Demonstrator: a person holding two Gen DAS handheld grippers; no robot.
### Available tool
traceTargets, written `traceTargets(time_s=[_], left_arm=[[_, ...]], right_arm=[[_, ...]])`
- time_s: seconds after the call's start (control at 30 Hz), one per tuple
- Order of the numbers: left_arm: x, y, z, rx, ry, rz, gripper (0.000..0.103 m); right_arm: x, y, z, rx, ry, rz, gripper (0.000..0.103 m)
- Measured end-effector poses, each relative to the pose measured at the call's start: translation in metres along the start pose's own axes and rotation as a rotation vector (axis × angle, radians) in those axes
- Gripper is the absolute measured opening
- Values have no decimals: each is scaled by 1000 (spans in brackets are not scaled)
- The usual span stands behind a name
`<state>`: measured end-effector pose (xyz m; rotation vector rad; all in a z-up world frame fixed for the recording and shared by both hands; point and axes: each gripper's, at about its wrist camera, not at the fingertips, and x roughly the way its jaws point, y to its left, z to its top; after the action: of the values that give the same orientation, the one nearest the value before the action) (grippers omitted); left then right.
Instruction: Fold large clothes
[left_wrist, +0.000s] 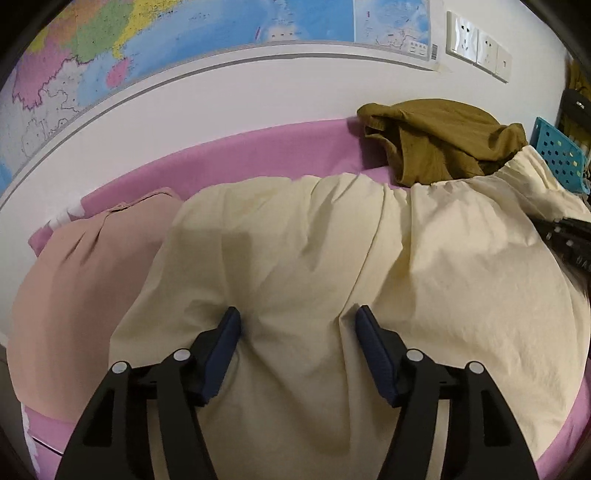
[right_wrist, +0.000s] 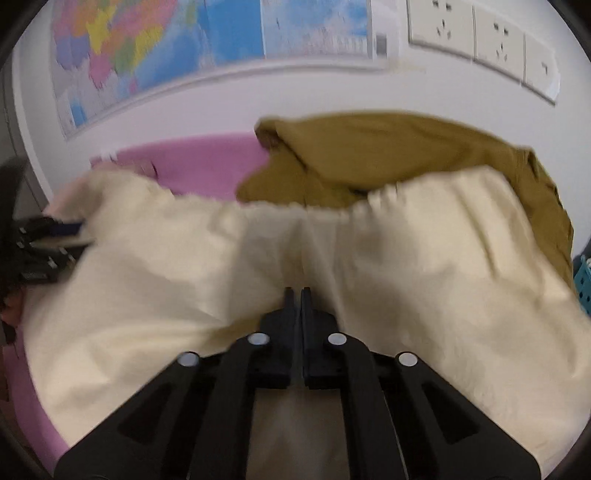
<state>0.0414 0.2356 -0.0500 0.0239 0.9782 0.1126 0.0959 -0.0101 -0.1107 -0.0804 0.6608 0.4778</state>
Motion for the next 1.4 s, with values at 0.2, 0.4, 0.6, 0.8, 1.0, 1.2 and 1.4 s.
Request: traceTargets(time_s=[0.2, 0.4, 0.6, 0.8, 1.0, 1.2, 1.4], left_arm=[[-16, 1, -3, 6, -21, -17, 67], [-28, -4, -9, 16, -55, -41, 73], [-22, 0, -10, -1, -35, -35, 72], [-22, 0, -11, -10, -38, -32, 73], [-20, -1, -12, -14, -41, -33, 77], [-20, -3, -12, -13, -39, -29, 78], [-20, -4, -12, -20, -43, -25, 80]], right_arm=[[-65, -26, -4, 30, -153, -69, 60], [-65, -104, 0, 206, -76, -137, 75], [-51, -112, 5, 169, -34, -112, 1], [-85, -128, 20, 258, -166, -70, 19], [-52, -133, 11, 248, -21, -65, 61], [-72, -122, 25, 198, -143, -85, 4], [-44, -121, 28, 198, -82, -137, 6]])
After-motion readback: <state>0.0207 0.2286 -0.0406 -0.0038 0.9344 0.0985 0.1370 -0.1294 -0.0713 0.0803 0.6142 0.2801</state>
